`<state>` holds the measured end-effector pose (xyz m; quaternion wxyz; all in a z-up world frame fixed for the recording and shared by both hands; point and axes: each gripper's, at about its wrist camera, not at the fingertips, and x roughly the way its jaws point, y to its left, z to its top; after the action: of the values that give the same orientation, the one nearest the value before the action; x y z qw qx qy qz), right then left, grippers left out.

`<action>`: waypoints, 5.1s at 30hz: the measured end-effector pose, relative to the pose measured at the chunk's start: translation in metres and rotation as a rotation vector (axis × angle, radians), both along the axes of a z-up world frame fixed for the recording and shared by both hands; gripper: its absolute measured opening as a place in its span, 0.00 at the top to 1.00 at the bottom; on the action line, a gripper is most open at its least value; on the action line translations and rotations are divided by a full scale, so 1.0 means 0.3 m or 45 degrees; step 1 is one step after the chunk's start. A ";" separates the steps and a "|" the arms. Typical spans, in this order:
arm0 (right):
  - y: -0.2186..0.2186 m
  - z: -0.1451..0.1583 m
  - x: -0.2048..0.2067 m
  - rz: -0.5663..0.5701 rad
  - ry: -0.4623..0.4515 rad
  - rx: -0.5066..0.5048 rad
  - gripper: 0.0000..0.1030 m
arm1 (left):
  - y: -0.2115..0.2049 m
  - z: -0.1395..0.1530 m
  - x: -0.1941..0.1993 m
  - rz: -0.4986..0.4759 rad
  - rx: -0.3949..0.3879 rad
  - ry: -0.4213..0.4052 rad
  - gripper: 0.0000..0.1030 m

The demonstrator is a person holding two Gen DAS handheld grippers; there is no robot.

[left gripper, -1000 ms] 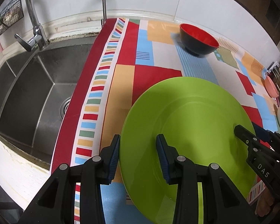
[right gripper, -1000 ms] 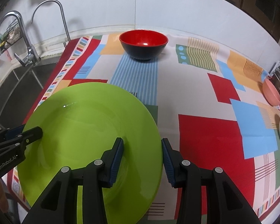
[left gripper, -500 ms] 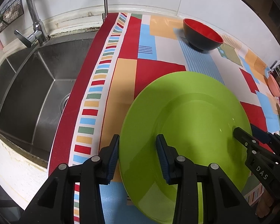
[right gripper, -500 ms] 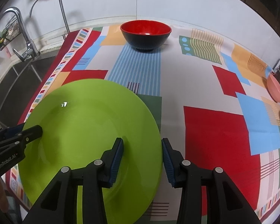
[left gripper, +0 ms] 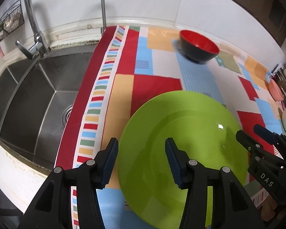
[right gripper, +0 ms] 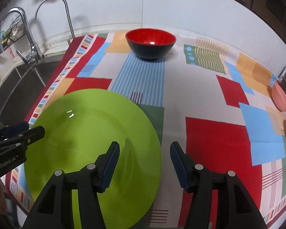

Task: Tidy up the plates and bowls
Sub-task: 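Lower the green plate onto the plate stack and open both grippers, then move both grippers to the rim of the white bowl, then close both grippers on the white bowl's rim, then lift the white bowl with both grippers and carry it toward the plate stack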

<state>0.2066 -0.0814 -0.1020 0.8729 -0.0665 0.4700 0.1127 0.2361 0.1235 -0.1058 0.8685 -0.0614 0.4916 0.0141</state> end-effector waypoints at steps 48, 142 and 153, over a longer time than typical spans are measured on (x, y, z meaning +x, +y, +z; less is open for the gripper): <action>-1.092 0.302 -0.117 -0.750 -0.355 -0.031 0.45 | -1.244 0.316 0.158 -0.896 -0.044 -0.346 0.51; -1.474 0.136 0.124 -0.872 -0.225 0.066 0.84 | -1.685 0.131 0.382 -0.954 -0.043 -0.080 0.84; -1.239 0.137 0.110 -0.637 -0.205 0.081 0.84 | -1.387 0.119 0.299 -0.716 -0.053 -0.049 0.84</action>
<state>0.2395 -0.4531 -0.0609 0.9098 0.0705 0.3972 -0.0976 0.3259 -0.2925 -0.0700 0.8459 0.0592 0.4731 -0.2388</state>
